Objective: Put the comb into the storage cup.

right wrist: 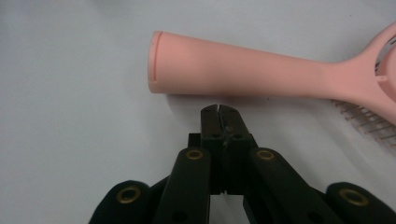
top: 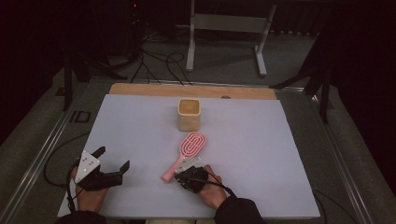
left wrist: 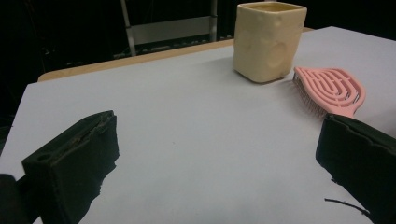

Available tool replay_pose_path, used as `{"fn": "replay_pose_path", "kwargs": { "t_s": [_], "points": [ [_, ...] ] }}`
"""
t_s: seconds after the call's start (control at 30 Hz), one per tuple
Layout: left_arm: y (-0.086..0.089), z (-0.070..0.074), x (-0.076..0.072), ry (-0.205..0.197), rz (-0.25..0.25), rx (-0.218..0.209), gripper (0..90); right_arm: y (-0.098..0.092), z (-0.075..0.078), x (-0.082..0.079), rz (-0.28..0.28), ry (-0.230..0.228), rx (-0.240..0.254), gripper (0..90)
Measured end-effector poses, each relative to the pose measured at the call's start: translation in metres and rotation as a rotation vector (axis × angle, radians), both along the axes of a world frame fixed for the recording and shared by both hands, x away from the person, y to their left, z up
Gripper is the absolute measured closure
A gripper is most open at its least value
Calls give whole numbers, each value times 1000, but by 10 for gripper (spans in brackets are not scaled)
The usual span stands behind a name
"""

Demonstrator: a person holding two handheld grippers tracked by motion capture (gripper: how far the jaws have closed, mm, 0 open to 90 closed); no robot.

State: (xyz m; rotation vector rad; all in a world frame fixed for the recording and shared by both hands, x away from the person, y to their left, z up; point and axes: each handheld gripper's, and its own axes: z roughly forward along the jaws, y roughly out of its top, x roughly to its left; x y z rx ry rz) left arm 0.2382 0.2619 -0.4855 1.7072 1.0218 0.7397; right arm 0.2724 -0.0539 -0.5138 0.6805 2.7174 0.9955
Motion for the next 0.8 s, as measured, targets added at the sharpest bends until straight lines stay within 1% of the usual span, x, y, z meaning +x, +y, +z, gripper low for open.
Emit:
{"fn": "replay_pose_path", "kwargs": {
  "t_s": [0.17,0.2,0.4,0.43,0.47,0.6,0.63,0.7,0.8],
  "points": [
    [0,0,0,0,0,0,0,-1,0,1,-3,1,3,895],
    [0,0,0,0,0,1,0,-3,0,2,-1,-5,3,886],
    [0,0,0,-1,3,1,0,-10,6,3,-34,-12,36,819],
    [0,0,0,-1,4,1,0,-15,10,5,-42,-22,56,777],
    [1,0,0,-1,5,0,0,-18,11,6,-49,-34,63,750],
    [1,0,0,-2,7,0,0,-35,22,11,-106,-59,115,617],
    [1,0,0,-1,7,0,0,-40,24,12,-116,-66,126,593],
    [1,0,0,0,8,1,0,-52,30,15,-143,-88,152,515],
    [1,0,0,0,10,2,0,-73,38,19,-196,-97,195,415]
  ]
}}
